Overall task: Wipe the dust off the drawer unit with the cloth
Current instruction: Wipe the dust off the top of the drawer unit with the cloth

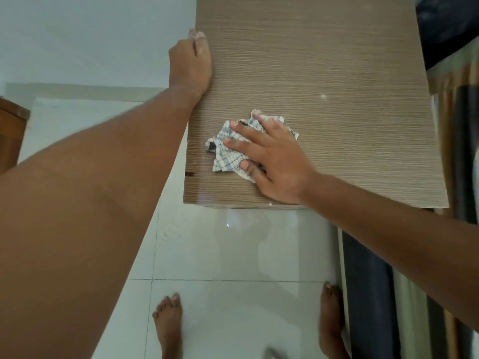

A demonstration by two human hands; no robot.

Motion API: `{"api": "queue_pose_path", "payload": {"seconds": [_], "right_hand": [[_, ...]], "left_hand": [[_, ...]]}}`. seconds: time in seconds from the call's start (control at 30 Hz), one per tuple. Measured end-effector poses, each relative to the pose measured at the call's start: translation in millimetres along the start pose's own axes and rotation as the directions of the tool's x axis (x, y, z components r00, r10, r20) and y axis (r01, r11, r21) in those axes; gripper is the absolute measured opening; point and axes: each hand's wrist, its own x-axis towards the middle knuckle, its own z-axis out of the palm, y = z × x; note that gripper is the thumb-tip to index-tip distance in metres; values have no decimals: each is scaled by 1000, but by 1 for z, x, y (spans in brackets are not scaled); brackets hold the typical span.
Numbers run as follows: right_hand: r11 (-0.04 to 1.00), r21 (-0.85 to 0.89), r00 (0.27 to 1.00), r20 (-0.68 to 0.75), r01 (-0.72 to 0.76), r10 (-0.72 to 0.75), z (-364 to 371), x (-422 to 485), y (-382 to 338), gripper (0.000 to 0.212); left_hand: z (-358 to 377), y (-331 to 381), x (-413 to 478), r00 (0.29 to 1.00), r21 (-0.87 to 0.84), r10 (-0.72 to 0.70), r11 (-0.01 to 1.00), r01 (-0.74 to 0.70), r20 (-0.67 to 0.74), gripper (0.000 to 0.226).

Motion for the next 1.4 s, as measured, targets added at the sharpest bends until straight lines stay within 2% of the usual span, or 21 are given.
{"api": "queue_pose_path", "payload": {"seconds": [0.3,0.47,0.6,0.7,0.8,0.87,0.93,1.03,1.17,1.23,1.3,1.37,1.4], "right_hand": [[995,28,996,16,91,-92,19,-60,-31,44],[983,45,983,-39,181,-179,31,-83,-39,54],[958,130,965,27,257,-262,48,-108,-49,56],[936,254,967,8,243,-254,47,-121,-58,54],[889,409,977,-129,209,-170,16,-95,-65,40],[868,467,973,-221,170,-71,-12,-60,-60,42],[873,483,956,-284,76,74,-38,-17,-45,52],[873,483,868,-403,-67,290,-73,63,-9,47],[788,578,685,-488,-210,541,-99,175,57,42],[760,572,612,-493,-307,618,-106,220,91,43],[728,511,602,-425,-456,676,-105,252,117,45],[669,308,603,-289,-676,743,-96,274,128,48],[640,199,594,-247,-742,765,-91,283,126,48]], "left_hand": [[-1,1,-7,1000,15,13,1000,-13,-2,52],[-1,2,-8,1000,8,-3,1000,3,13,52],[-4,6,-4,999,-29,-37,999,38,19,54],[-8,5,4,989,-91,-148,985,148,8,46],[-7,-5,14,966,-280,-247,924,259,80,26],[-4,-12,15,961,-340,-237,900,273,144,29],[-3,-15,14,965,-345,-224,902,258,135,35],[-1,-13,16,973,-290,-197,930,225,122,37],[4,-14,21,980,-179,-178,965,192,91,37],[7,-16,25,982,-183,-172,966,184,82,40],[10,-18,28,981,-178,-177,966,188,76,40],[12,-18,27,986,-171,-157,971,165,61,40],[12,-19,27,988,-173,-145,973,153,55,40]]}}
